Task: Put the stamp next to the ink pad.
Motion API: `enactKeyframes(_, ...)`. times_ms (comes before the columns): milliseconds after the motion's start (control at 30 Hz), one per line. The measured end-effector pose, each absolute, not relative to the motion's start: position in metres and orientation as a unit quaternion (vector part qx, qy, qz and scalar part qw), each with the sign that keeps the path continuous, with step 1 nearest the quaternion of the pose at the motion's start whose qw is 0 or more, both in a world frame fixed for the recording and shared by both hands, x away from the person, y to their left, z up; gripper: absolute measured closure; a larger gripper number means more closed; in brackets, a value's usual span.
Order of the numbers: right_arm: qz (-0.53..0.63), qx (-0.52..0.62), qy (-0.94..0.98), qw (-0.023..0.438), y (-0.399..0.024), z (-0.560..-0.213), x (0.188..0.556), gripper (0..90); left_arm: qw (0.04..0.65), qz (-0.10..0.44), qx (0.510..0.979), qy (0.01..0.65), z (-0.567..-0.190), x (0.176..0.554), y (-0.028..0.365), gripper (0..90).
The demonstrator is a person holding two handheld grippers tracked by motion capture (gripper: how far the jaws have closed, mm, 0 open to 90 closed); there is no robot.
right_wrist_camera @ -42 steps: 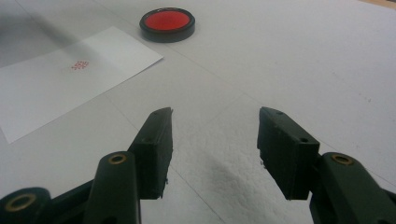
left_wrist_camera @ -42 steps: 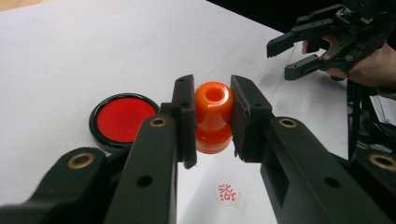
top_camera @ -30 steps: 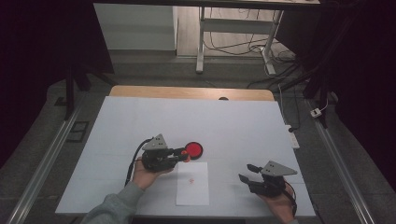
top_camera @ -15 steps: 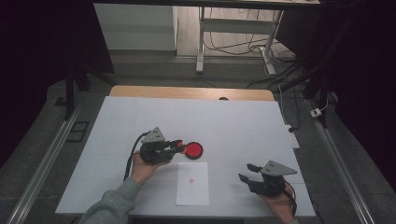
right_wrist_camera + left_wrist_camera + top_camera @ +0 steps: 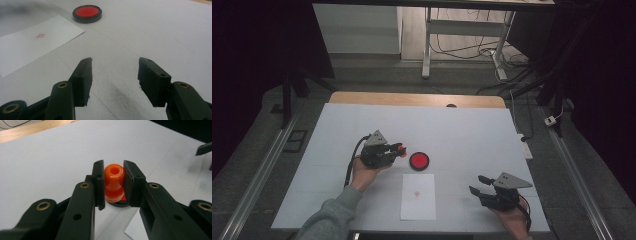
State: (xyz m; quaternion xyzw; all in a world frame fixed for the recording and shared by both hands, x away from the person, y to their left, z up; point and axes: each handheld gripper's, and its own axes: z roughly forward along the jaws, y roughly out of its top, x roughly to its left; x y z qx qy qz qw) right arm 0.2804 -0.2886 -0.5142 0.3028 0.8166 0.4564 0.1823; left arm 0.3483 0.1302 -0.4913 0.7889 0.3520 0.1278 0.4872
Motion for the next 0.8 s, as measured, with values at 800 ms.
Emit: enactKeyframes(800, 0.445, 0.303, 0.822, 0.188, -0.288, -0.516, 0.279, 45.1, 0.407, 0.141, 0.815, 0.388, -0.528, 0.375, 0.121, 71.8)
